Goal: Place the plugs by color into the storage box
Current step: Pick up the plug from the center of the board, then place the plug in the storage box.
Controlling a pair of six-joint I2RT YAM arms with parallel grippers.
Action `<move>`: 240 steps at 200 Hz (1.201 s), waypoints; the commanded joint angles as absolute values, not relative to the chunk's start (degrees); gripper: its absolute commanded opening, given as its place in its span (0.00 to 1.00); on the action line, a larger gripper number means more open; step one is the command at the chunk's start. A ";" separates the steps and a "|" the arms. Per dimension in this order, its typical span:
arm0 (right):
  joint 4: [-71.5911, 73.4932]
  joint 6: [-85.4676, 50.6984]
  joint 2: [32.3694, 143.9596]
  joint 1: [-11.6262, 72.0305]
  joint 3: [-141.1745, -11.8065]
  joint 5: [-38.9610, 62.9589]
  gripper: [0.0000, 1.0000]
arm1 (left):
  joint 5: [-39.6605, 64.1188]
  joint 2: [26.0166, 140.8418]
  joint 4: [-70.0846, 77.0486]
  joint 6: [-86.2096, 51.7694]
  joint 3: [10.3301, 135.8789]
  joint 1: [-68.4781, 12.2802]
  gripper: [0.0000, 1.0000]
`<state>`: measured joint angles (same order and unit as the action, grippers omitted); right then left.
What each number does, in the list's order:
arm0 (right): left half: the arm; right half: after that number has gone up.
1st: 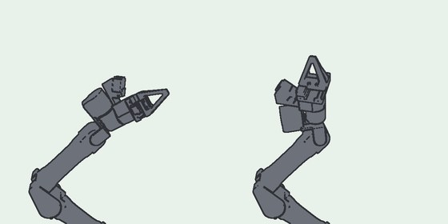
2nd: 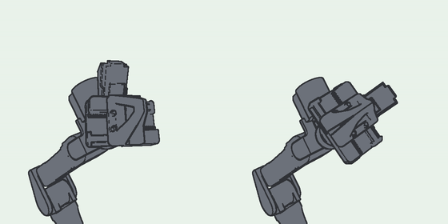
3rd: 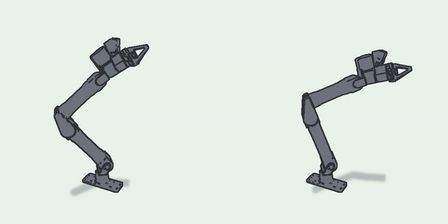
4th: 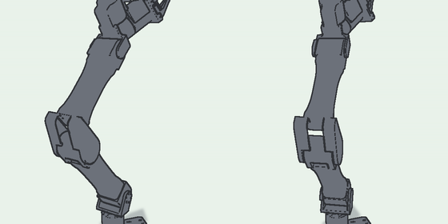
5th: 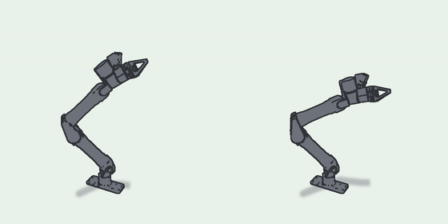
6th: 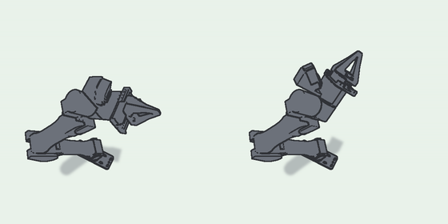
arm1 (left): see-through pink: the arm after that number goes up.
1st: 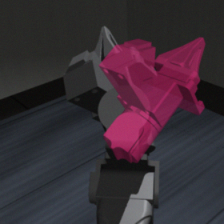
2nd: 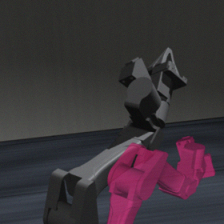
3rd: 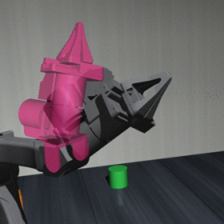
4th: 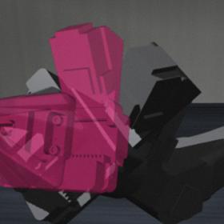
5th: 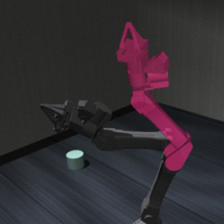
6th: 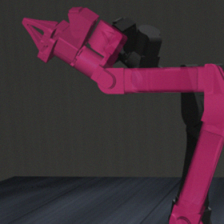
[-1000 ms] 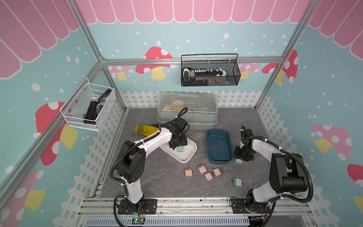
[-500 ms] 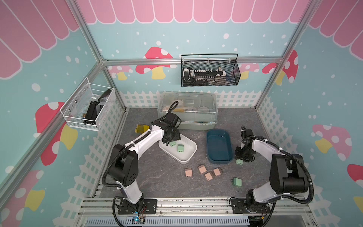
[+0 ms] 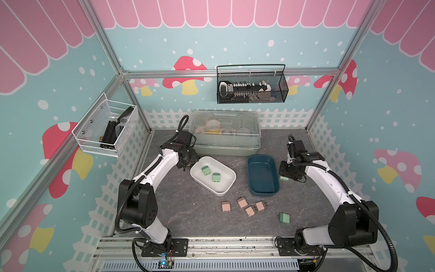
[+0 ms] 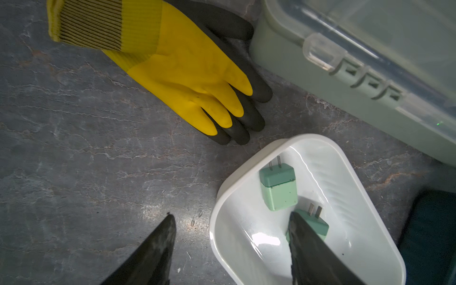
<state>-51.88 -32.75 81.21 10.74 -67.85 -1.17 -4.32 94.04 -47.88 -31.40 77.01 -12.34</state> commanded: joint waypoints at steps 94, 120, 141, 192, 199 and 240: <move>-53.76 -35.03 112.98 40.58 -104.55 2.61 0.28 | -3.73 92.66 -48.16 -32.08 76.06 -11.98 0.69; -53.70 -34.13 118.35 43.34 -108.62 4.02 0.28 | -3.68 91.87 -48.16 -32.43 74.99 -11.94 0.69; -53.79 -33.16 121.54 44.36 -110.16 3.81 0.28 | -3.76 91.09 -48.16 -32.76 73.99 -11.94 0.69; -55.27 -32.18 127.55 44.82 -111.07 2.02 0.29 | -3.84 89.56 -48.14 -32.96 72.08 -11.95 0.69; -55.52 -32.01 128.05 44.85 -111.05 1.56 0.29 | -3.81 89.47 -48.08 -33.02 71.86 -11.91 0.69; -55.58 -31.64 130.65 45.01 -111.18 0.19 0.29 | -3.38 89.03 -47.67 -33.30 70.95 -11.95 0.69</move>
